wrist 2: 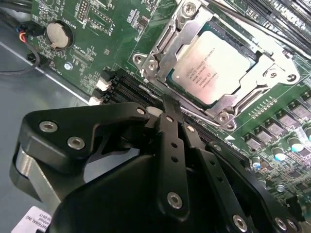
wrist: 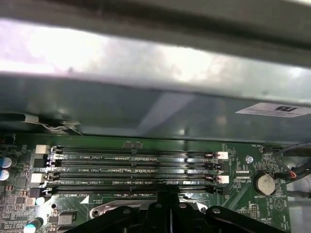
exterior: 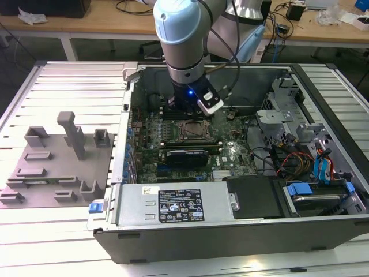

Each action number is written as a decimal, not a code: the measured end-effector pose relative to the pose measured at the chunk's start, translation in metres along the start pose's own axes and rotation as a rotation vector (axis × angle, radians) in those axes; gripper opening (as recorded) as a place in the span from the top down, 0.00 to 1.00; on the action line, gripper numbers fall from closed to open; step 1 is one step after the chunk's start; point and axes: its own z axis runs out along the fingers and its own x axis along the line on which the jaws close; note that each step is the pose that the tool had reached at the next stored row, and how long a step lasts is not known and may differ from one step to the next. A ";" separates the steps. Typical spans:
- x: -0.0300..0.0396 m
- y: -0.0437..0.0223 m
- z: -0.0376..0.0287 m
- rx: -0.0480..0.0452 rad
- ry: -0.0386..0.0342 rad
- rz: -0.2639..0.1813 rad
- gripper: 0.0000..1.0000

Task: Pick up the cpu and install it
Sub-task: 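Install the first cpu locking lever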

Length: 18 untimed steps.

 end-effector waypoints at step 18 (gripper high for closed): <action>0.0054 0.0045 -0.0040 0.0000 -0.0061 0.000 0.89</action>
